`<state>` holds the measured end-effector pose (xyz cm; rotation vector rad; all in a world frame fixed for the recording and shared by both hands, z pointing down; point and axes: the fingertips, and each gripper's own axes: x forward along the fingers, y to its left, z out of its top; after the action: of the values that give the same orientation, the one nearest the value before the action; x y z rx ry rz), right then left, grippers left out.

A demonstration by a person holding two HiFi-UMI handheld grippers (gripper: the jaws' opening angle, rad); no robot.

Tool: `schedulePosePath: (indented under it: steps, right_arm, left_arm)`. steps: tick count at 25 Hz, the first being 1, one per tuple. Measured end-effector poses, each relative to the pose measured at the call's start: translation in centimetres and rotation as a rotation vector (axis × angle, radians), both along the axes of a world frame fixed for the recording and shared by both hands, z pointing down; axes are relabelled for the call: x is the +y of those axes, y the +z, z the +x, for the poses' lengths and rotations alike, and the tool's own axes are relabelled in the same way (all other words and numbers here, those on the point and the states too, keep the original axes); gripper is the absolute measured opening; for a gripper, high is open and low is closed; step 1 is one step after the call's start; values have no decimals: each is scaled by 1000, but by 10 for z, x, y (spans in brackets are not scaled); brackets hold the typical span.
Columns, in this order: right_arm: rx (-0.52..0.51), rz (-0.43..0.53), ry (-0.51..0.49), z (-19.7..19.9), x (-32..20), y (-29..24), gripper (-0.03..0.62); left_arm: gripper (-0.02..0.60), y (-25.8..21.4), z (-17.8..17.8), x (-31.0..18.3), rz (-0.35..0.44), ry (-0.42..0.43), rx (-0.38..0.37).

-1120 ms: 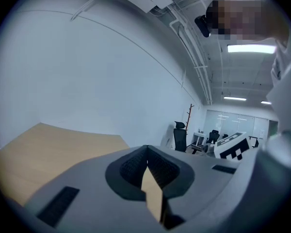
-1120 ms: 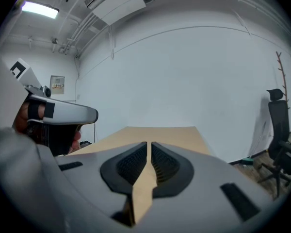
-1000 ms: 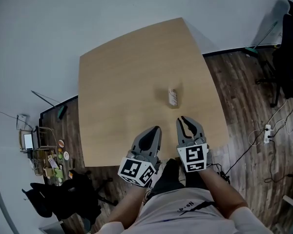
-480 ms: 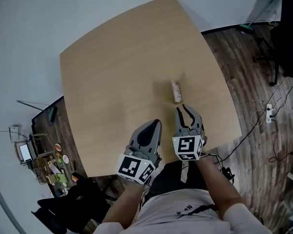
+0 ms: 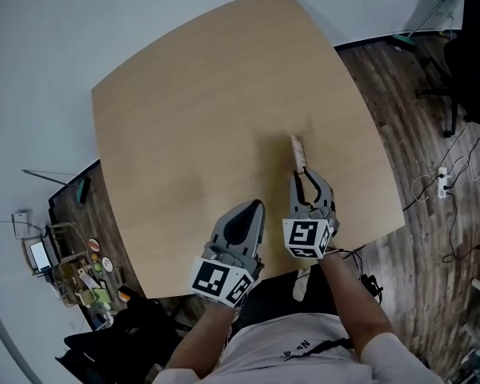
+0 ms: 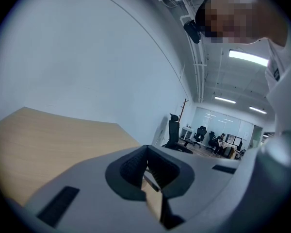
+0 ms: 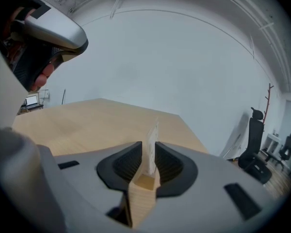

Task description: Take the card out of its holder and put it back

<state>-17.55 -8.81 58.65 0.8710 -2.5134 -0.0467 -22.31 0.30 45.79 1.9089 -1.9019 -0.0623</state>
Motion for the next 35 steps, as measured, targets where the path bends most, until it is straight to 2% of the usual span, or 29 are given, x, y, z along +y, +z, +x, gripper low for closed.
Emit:
schedulePosePath:
  steps: [8,19,27,35]
  right_arm:
    - [7,49,42,0,-4,-2,29]
    - [-51,49,56,6,-10,-34,25]
    - [-124,47,34,7,-10,-93,25]
    - [-206,24,-21,31,1,-169,25]
  left_arm:
    - [12,15,-5,5,-15,-1,13]
    - [12,7,-1,4,2,2,6]
    - [12,-13,3,1,35,9,28]
    - [12,-53,25,-4,69,0,14]
